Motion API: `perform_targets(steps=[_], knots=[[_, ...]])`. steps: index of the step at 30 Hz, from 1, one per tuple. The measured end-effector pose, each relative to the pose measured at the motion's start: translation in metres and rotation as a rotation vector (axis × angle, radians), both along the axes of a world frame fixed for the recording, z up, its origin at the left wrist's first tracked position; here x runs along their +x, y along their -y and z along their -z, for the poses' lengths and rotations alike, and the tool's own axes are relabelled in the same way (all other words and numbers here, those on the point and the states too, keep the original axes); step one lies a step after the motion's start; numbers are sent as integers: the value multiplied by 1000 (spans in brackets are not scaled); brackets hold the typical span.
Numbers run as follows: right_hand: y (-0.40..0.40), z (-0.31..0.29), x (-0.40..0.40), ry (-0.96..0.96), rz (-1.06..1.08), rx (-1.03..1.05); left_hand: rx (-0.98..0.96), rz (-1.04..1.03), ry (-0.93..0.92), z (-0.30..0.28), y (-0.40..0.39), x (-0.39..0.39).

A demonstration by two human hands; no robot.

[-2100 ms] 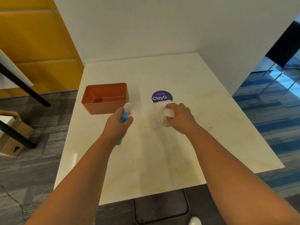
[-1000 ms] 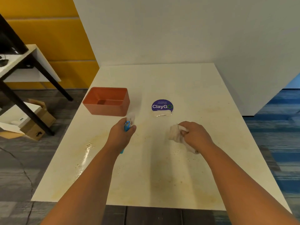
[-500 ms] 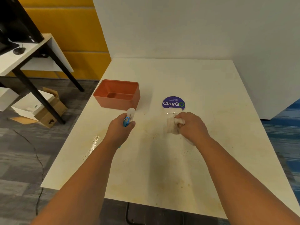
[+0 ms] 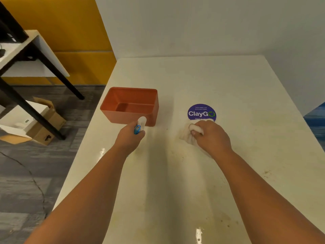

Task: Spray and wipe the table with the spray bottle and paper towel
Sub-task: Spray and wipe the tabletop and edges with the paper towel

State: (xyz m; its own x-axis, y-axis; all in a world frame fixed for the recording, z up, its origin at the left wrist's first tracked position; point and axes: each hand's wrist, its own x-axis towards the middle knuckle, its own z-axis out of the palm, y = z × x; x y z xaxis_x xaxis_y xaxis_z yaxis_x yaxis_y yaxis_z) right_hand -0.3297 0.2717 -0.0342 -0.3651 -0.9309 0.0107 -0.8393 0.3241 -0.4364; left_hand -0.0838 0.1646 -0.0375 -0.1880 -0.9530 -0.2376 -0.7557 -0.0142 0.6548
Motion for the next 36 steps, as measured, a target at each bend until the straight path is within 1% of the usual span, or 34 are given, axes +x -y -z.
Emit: perform_targets(steps=[4, 14, 22, 24, 30, 32, 35, 36], knots=[[15, 7, 8, 27, 11, -21, -16, 44, 73, 14, 28, -3], [36, 18, 7, 17, 28, -16, -69, 88, 93, 22, 62, -6], [47, 20, 13, 16, 29, -36, -29, 20, 89, 21, 77, 12], [52, 19, 17, -4, 41, -63, -20, 23, 78, 20, 77, 14], [83, 20, 28, -47, 86, -244, 1, 33, -18, 12, 60, 19], [100, 30, 33, -109, 42, -194, 13, 27, -41, 10, 54, 26], [113, 56, 41, -279, -62, 64, 34, 24, -65, 10, 47, 37], [114, 64, 43, -330, -67, 120, 46, 23, -64, 10, 46, 42]])
